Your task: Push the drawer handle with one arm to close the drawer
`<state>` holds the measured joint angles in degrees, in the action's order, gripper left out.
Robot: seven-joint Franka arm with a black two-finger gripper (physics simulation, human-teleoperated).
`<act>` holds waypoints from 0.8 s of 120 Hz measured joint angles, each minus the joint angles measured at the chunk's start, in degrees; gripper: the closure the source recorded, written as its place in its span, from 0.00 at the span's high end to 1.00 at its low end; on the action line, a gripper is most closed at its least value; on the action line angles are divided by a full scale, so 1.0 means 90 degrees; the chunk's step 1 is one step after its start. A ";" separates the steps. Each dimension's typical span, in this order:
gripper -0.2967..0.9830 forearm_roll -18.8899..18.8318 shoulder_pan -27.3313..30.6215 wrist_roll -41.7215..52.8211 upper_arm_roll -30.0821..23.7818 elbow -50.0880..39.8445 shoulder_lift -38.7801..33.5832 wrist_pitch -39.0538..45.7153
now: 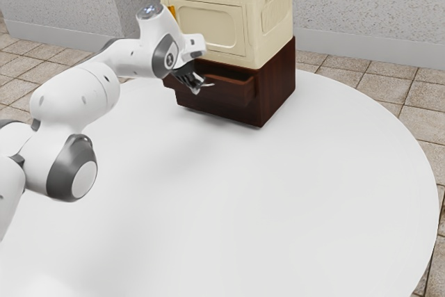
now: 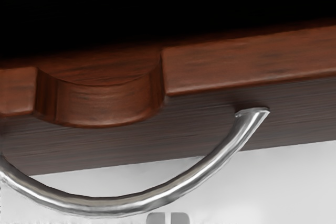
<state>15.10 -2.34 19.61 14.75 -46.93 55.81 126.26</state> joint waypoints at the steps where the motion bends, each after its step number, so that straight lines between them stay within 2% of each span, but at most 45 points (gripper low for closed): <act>1: 0.15 0.0003 0.0004 -0.0002 0.0000 0.0001 0.0001 -0.0001; 69: 0.16 0.0166 0.0075 -0.0136 0.0222 0.1417 0.0946 0.0022; 96: 0.16 0.0194 0.0100 -0.0138 0.0217 0.1659 0.1116 0.0236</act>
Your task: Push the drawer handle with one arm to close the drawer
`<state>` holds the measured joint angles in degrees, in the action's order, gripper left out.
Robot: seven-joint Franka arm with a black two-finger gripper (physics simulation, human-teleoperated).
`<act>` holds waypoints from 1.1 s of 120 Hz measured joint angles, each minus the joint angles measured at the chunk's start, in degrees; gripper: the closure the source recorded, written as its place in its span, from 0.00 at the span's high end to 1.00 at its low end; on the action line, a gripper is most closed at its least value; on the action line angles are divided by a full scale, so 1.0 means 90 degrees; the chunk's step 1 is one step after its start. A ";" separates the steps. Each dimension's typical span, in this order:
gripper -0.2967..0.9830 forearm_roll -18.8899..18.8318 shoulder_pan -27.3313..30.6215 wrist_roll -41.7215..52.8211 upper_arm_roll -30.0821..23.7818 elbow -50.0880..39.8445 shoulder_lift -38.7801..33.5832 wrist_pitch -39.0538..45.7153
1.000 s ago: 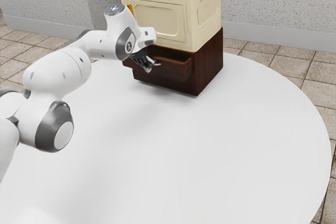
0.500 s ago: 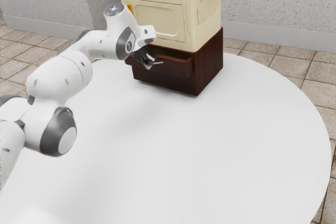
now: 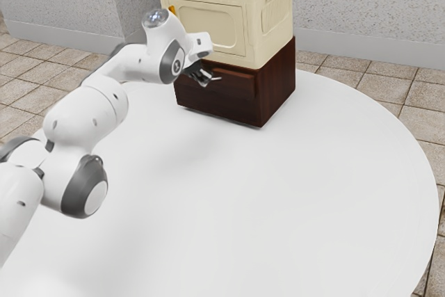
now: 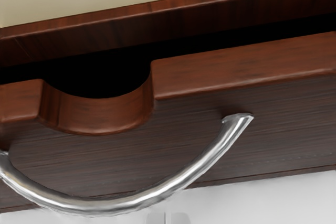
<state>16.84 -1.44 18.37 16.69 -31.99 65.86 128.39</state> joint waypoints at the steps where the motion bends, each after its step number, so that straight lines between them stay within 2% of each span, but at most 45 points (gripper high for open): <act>1: 0.16 0.0002 0.0002 0.0001 -0.0002 0.0013 0.0006 0.0013; 47: 0.15 0.0581 0.0093 0.0146 -0.0026 0.0301 0.0323 0.0649; 66: 0.15 0.0718 0.0095 0.0283 -0.0068 0.0105 0.0222 0.0743; 72: 0.15 0.0736 0.0029 0.0321 -0.0137 -0.0905 -0.0452 0.0710; 86: 0.15 0.0711 -0.0469 0.0358 -0.0168 -0.4433 -0.3004 0.0553; 93: 0.15 0.0298 -0.0648 0.0314 -0.0176 -0.5635 -0.4353 0.0181; 102: 0.18 -0.0577 -0.0946 0.0148 -0.0203 -0.6160 -0.5583 -0.0652; 109: 0.28 -0.1015 -0.1028 0.0021 -0.0254 -0.6285 -0.6288 -0.1379; 119: 0.42 -0.1376 -0.1045 -0.0141 -0.0336 -0.6335 -0.6863 -0.2242; 132: 0.56 -0.1599 -0.1084 -0.0314 -0.0366 -0.6356 -0.7179 -0.3042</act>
<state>2.45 -11.20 15.54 13.40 -89.20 1.25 101.01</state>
